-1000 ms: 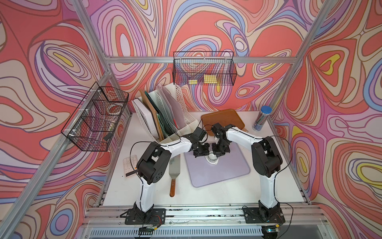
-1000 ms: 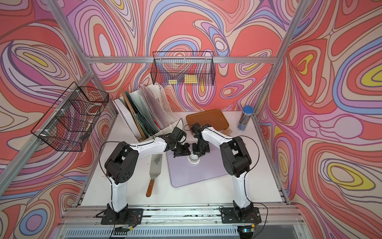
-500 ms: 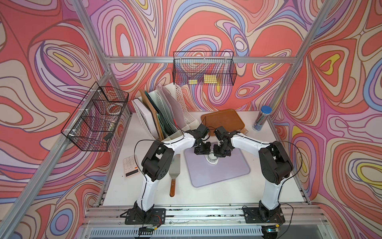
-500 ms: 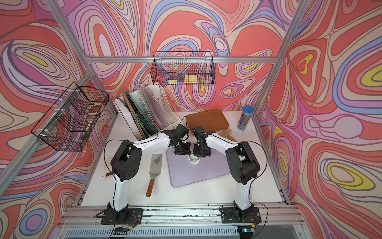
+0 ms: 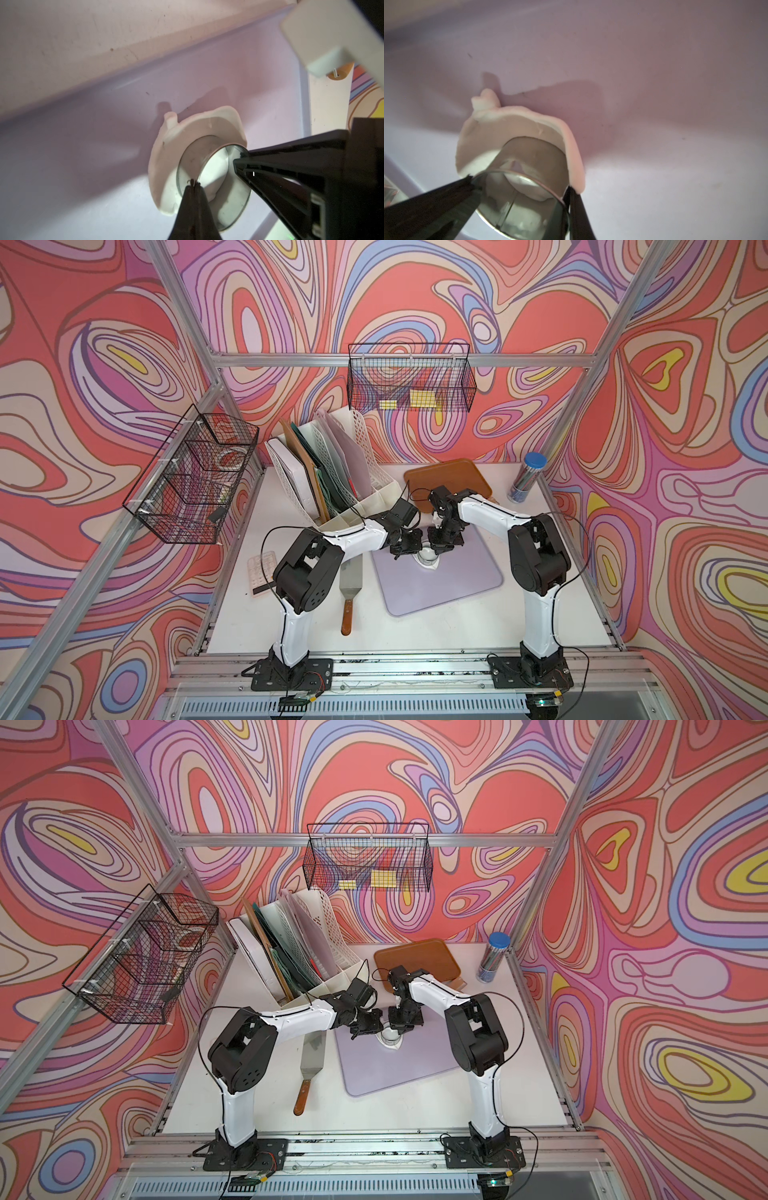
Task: Roll out the dumpling wrappers from the dough
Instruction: Press the dumpling wrapper on the work surface.
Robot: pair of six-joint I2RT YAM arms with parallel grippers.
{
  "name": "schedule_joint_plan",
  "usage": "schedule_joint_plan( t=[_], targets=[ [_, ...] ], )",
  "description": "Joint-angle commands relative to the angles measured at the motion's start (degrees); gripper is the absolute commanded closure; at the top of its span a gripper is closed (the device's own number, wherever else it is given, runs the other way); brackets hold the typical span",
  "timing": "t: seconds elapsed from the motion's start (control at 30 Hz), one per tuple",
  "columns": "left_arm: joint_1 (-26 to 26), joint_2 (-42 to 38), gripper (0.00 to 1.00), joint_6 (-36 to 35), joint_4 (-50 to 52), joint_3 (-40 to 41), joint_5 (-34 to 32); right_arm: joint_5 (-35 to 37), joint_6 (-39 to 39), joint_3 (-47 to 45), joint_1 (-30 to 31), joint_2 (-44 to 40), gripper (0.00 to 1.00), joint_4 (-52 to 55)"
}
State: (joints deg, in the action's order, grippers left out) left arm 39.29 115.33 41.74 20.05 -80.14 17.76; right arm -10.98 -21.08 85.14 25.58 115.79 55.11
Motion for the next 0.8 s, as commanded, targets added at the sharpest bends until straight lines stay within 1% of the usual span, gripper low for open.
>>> schedule_joint_plan(
  t=[0.0, 0.1, 0.17, 0.2, 0.27, 0.33, 0.4, 0.5, 0.63, 0.77],
  targets=[
    [0.08, 7.11, 1.0, -1.64, 12.23, -4.26, 1.86, -6.21, -5.82, -8.75, 1.39, -1.79, 1.0, -8.51],
    [-0.66, 9.91, 1.0, -3.63, 15.15, -11.44, 1.01, -12.2, -10.53, -15.78, 3.79, -6.27, 1.0, -10.87],
    [-0.62, 11.8, 1.0, -4.36, 16.68, -14.93, 0.61, -14.23, -14.23, -18.89, 5.34, -8.46, 1.0, -13.55],
    [-0.62, 12.51, 1.0, -4.63, 17.02, -15.91, 1.01, -14.29, -15.41, -19.18, 6.23, -8.86, 1.0, -14.04],
    [-0.45, 12.9, 1.0, -4.49, 16.64, -15.22, 1.44, -11.69, -15.94, -17.79, 6.84, -8.62, 1.0, -13.82],
    [0.07, 12.02, 1.0, -4.28, 15.92, -12.44, 1.31, -4.57, -14.97, -14.44, 6.8, -7.53, 1.0, -12.53],
    [0.52, 10.14, 1.0, -3.74, 14.66, -7.97, 0.95, 1.46, -12.72, -10.3, 6.48, -5.75, 1.0, -11.91],
    [0.66, 6.27, 1.0, -1.63, 11.09, 1.43, 1.04, 7.23, -8.07, -4.58, 5.65, -2.06, 1.0, -13.72],
    [1.78, 2.65, 1.0, 0.59, 7.97, 9.69, 1.78, 4.18, -2.84, 0.67, 3.09, 3.57, 1.0, -18.01],
    [2.98, 2.22, 1.0, 2.27, 5.51, 12.05, 4.57, 1.97, 0.99, 3.4, 0.97, 6.19, 1.0, -19.3]
  ],
)
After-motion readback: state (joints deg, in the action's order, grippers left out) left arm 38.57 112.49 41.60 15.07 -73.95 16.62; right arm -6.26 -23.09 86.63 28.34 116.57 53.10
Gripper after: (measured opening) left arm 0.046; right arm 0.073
